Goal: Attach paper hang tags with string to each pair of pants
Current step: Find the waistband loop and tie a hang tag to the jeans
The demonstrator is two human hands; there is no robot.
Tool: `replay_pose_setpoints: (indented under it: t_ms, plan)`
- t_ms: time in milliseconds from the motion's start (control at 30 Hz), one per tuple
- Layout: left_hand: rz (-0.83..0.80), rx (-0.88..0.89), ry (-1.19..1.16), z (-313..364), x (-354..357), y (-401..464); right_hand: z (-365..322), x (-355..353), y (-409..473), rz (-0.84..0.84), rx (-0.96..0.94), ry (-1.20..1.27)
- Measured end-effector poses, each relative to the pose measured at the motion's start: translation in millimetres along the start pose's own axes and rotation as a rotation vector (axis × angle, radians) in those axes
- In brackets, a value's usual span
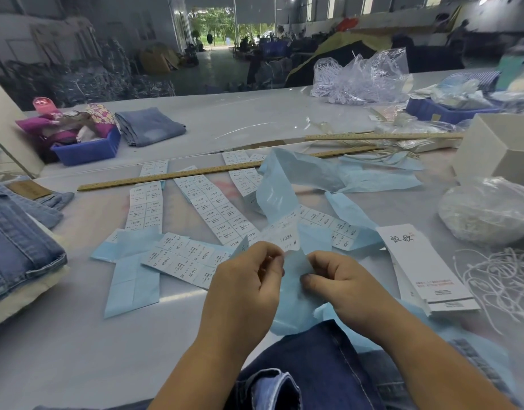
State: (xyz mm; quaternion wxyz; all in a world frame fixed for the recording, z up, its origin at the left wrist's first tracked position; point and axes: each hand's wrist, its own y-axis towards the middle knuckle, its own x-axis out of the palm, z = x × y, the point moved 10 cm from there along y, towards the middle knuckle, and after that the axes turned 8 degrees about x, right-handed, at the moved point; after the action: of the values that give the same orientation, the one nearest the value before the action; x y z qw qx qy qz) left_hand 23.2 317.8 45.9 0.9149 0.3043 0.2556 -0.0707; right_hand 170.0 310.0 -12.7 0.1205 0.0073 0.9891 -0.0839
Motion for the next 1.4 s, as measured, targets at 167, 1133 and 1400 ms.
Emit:
replay_pose_setpoints:
  t_ms: [167, 1133, 1400]
  plan:
    - [0.121, -0.008, -0.068, 0, -10, 0, 7, -11, 3, 0.097, 0.044, -0.039]
    - [-0.058, -0.579, -0.677, 26, 84, 4, -10, -89, -51, 0.383, 0.108, 0.209]
    - [-0.658, -0.599, -0.383, 54, 161, 17, 15, -135, -68, 0.280, 0.161, 0.083]
